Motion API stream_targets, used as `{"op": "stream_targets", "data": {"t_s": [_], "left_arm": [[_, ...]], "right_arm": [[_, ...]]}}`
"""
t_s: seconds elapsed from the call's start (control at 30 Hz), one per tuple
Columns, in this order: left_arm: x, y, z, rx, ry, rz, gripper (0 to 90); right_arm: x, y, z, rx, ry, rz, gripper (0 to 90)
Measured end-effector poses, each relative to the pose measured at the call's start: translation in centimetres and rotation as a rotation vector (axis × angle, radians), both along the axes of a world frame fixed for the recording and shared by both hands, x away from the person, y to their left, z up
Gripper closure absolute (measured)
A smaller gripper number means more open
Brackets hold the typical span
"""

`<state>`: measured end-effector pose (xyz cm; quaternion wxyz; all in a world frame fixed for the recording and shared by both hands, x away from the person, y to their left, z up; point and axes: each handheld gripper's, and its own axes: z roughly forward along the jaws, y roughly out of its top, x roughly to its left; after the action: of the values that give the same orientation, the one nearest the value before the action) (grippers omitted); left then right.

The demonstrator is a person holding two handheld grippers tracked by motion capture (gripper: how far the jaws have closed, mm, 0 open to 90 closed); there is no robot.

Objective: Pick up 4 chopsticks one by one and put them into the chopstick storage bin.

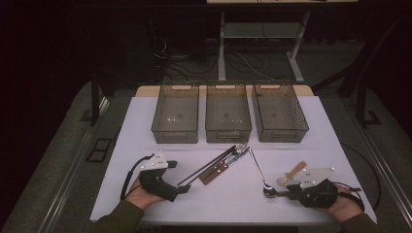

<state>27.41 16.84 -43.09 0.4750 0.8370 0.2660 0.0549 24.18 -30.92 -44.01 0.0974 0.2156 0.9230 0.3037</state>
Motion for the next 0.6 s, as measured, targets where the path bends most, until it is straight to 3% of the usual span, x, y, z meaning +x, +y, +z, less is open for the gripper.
{"op": "stream_targets", "data": {"t_s": [0.17, 0.23, 0.33, 0.6], "left_arm": [[0.0, 0.0, 0.0, -0.002, -0.001, 0.0, 0.0], [0.0, 0.0, 0.0, -0.003, -0.002, 0.0, 0.0], [0.0, 0.1, 0.0, -0.005, -0.001, 0.001, 0.0], [0.0, 0.0, 0.0, -0.003, 0.001, 0.0, 0.0]], "right_arm": [[0.3, 0.2, 0.0, 0.015, 0.006, -0.021, 70.2], [0.2, -0.2, 0.1, 0.029, 0.012, -0.015, 65.2], [0.2, -1.3, 0.5, 0.049, 0.012, -0.032, 61.2], [0.4, -5.3, 0.4, 0.031, 0.044, -0.078, 57.1]]}}
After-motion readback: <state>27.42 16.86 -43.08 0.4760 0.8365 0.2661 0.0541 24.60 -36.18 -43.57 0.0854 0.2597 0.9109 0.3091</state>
